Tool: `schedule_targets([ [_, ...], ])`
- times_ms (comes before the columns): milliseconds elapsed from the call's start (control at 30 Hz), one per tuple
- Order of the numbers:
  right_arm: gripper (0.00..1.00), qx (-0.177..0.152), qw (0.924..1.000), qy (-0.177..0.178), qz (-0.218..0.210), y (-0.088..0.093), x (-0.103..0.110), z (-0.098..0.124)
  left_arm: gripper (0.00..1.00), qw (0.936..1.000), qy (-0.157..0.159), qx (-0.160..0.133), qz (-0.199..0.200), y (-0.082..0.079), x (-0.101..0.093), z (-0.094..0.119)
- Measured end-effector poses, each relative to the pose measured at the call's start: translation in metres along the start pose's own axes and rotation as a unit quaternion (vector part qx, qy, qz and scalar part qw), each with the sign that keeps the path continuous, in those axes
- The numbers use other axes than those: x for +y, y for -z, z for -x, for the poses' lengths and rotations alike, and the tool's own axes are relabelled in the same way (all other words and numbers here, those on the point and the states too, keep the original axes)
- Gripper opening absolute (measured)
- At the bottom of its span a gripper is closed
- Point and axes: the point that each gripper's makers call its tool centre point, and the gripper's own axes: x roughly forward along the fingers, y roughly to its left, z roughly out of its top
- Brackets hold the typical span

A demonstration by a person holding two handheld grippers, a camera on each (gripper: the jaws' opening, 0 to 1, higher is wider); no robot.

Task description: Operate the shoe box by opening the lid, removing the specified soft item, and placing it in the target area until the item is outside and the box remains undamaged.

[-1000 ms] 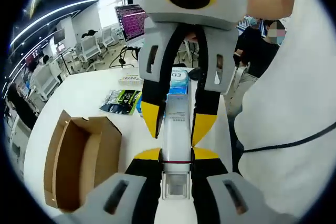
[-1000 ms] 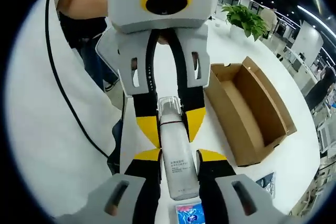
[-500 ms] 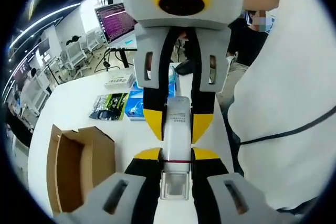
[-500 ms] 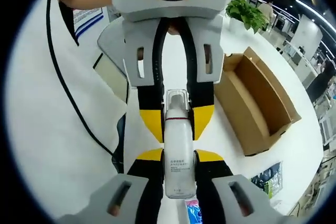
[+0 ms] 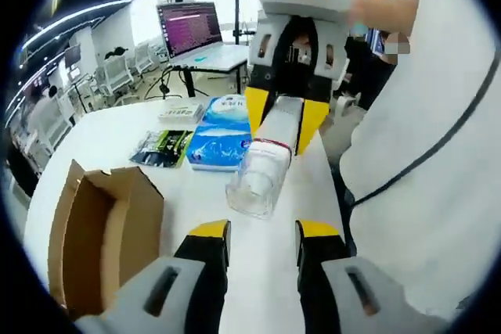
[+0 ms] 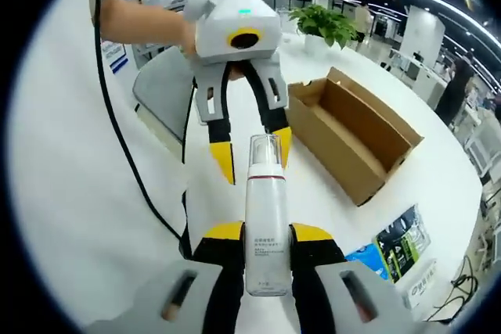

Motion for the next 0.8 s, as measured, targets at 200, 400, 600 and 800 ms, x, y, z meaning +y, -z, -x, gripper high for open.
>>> schedule_targets([
  [200,0.18,-0.059,0.9971,0.009,-0.047,-0.001,-0.001,0.012,0.25,0.9994,0.021,-0.026,0.01,-0.02,0.004,-0.006],
  [400,0.18,-0.081,0.9946,0.017,-0.062,0.001,0.001,0.011,0.11,0.996,0.055,-0.059,0.039,-0.044,-0.001,-0.015],
  [600,0.18,-0.1,0.9889,0.05,-0.099,0.006,-0.011,0.014,0.0,0.994,0.089,-0.059,0.025,-0.051,-0.013,-0.019],
  [800,0.18,-0.11,0.9869,0.069,-0.096,0.008,-0.018,0.012,0.0,0.9939,0.095,-0.056,-0.006,-0.062,-0.017,-0.025],
])
